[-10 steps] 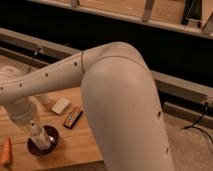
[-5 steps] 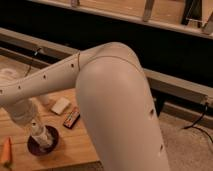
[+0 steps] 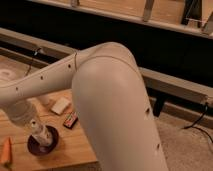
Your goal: Place the bottle in the ceramic bowl
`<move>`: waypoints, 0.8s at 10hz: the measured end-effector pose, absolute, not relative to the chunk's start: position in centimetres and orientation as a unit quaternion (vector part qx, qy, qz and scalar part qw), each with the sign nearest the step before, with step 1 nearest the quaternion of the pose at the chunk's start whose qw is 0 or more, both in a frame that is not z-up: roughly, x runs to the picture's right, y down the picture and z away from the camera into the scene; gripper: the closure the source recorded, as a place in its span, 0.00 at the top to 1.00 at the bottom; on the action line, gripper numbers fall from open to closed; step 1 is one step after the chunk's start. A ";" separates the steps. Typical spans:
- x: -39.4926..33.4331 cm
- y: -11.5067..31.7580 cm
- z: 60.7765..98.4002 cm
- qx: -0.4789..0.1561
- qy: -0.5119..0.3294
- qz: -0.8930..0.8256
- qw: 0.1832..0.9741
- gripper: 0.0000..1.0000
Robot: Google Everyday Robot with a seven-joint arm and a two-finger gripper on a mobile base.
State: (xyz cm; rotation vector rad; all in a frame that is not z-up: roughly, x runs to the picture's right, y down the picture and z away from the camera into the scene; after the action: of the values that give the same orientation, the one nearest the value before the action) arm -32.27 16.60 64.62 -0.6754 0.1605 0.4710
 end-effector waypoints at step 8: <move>-32.0 15.4 64.1 -0.321 0.086 0.243 0.911 0.80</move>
State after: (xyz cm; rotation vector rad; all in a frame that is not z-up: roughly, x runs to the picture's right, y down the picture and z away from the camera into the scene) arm -31.98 15.37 64.10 -0.6625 0.1769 0.5017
